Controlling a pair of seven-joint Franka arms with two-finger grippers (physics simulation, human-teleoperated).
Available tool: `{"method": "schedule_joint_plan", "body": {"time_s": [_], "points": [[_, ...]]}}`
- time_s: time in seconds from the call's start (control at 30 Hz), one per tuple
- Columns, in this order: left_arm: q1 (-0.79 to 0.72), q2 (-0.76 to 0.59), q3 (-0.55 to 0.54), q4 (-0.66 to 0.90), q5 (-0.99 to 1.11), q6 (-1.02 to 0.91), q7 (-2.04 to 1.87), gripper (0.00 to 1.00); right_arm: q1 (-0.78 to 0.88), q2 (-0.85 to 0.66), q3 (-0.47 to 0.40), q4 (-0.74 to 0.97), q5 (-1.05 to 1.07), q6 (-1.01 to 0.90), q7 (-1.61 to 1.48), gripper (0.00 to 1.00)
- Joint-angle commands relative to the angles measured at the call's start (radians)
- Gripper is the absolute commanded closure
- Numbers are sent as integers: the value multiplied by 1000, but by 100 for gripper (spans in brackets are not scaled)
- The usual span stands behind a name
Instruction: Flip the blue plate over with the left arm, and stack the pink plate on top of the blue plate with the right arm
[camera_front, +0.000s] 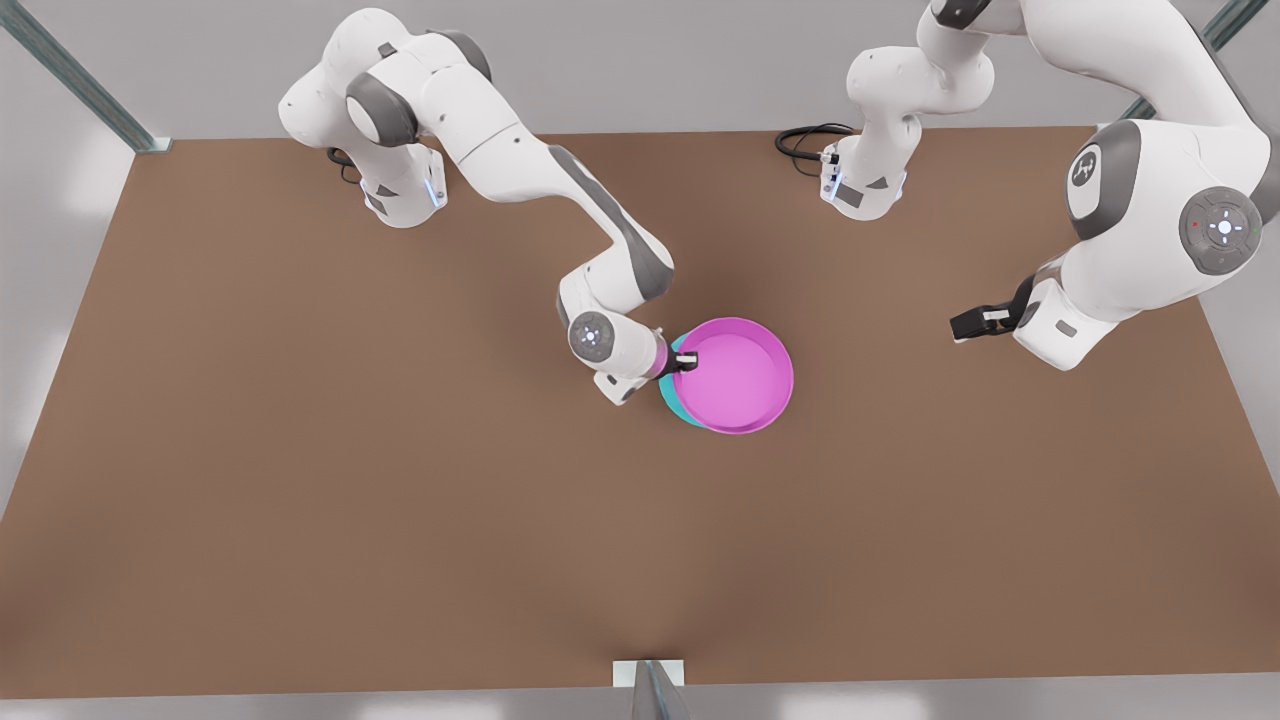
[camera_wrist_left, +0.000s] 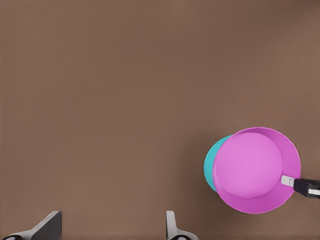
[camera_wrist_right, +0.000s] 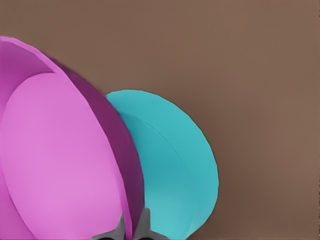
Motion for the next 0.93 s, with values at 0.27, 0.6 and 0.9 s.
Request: {"method": "schedule_joint_plan", "body": {"time_s": [0.27,0.6,0.9], "points": [[2,0,0,0,2,0,0,0,9,1,0,1,-8,-2,5,0],[-6,6,0,5,2,2,-2,0,-100,-246,-75,-147,-97,-192,-39,0],[-20,37,-11,71,-9,-2,-5,0,-761,-490,-117,-14,-671,-652,-623,0]]}}
